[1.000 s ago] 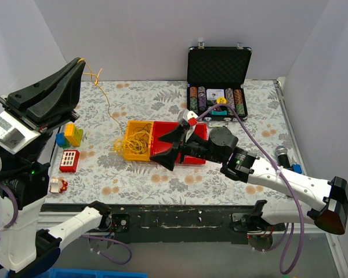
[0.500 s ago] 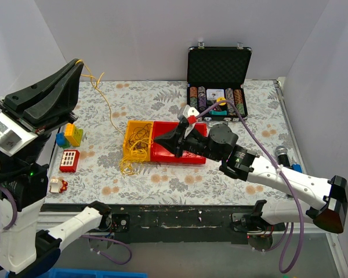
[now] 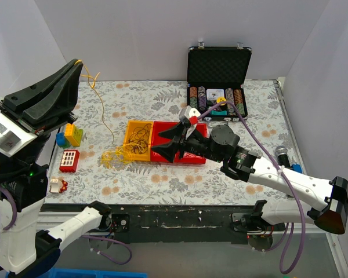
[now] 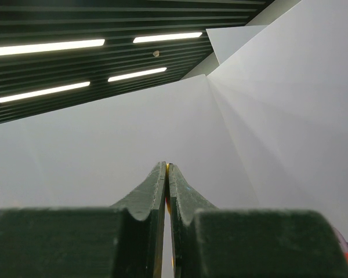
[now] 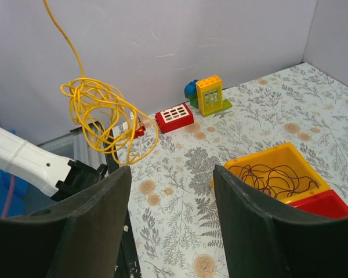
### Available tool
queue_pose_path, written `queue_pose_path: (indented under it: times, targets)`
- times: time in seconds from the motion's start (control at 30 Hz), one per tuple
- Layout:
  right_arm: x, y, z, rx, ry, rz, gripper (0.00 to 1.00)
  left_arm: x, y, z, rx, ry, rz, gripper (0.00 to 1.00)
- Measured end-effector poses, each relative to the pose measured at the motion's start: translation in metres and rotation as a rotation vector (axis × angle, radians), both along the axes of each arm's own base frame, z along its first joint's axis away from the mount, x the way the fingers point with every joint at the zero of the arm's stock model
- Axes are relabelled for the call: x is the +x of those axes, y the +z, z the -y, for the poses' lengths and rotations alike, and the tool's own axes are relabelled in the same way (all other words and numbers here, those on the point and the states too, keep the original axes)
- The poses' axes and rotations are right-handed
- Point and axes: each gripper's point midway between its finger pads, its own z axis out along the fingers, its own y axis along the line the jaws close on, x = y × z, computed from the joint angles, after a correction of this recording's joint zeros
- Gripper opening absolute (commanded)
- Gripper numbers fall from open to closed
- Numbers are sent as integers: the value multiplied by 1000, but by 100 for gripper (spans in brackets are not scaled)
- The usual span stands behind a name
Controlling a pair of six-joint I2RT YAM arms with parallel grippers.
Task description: Untangle the cables
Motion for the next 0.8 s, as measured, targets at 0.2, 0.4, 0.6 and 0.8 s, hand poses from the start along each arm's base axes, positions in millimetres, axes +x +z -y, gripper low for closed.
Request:
queue_pose_path:
  times: [0.2,0.4,0.6,0.8]
  targets:
    - [-13,6,-3,20,75,6,79,0,0,0,0,1,0,0]
    - [-27,1,-9,12,163,-11,74,1,0,-1,0,6,0,0]
    - [-33,-14,-17,-20,215,-46,32,1,0,-1,-1,7,-1,0]
    - [-37,-29,-25,-47,252,-95,1,1,0,-1,-1,12,0,0]
